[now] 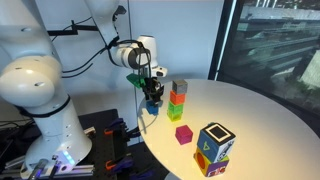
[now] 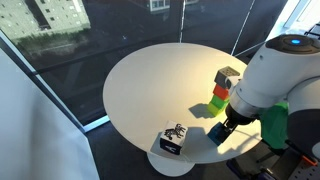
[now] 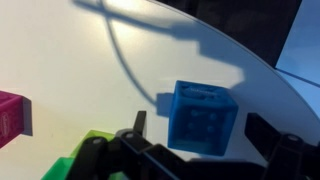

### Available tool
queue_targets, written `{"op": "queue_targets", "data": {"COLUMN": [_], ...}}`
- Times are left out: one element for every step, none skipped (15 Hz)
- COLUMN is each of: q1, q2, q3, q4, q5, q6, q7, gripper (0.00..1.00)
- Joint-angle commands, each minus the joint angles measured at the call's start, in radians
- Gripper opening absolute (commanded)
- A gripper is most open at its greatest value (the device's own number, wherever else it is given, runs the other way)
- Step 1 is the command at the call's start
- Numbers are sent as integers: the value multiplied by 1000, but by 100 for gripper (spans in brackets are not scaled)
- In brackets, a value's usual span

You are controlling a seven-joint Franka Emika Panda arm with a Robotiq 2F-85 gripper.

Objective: Pick up the blue block and put it on the pink block

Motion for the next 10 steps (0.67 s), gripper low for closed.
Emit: {"op": "queue_targets", "data": {"q1": [8, 7, 6, 4, 3, 2, 3, 5, 5, 6], "q2": [-49, -53, -52, -51, -44, -36, -29, -23, -21, -17], "q3": [-1, -1, 0, 0, 0, 1, 1, 1, 2, 2], "q4": [-3, -2, -1, 1, 3, 5, 7, 9, 9, 10], "q5": [42, 46, 45, 40, 35, 34, 34, 41, 39, 40], "q6": [-12, -12, -12, -10, -7, -5, -3, -1, 0, 1], "q7": [-12, -11, -8, -3, 0, 0, -1, -8, -5, -5], "gripper": [100, 100, 100, 100, 100, 100, 100, 100, 100, 100]}}
